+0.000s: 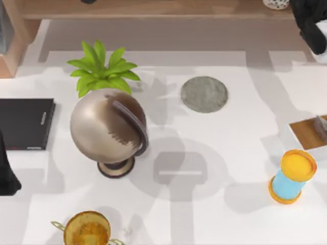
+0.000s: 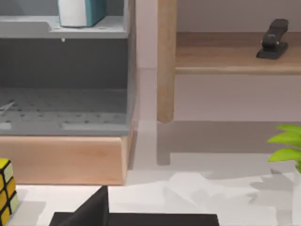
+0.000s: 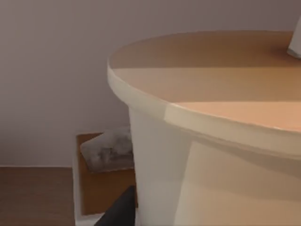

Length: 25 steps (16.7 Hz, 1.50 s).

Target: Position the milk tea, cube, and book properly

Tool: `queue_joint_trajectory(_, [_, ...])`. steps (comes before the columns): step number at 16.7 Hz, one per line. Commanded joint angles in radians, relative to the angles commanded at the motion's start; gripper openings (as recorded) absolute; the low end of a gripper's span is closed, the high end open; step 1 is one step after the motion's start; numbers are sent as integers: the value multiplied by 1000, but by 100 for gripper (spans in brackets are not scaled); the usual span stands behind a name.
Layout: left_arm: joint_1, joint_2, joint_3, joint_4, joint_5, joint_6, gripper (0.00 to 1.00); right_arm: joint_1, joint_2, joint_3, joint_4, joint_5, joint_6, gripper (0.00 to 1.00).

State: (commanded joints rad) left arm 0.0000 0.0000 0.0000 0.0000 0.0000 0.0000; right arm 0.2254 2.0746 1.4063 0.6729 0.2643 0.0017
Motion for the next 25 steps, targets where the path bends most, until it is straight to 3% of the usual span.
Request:
queue_joint_trajectory(5, [0,0,0,0,0,0,100,14,-38,-39,13,3,2,0])
queue_joint_trajectory(13, [0,0,0,0,0,0,100,57,-278,-346,69,50,3,0])
queue_joint_trajectory(19, [0,0,0,0,0,0,100,61,-280,-347,78,54,5,0])
queue_joint_trajectory(25, [0,0,0,0,0,0,100,224,-220,-349,213,156,5,0])
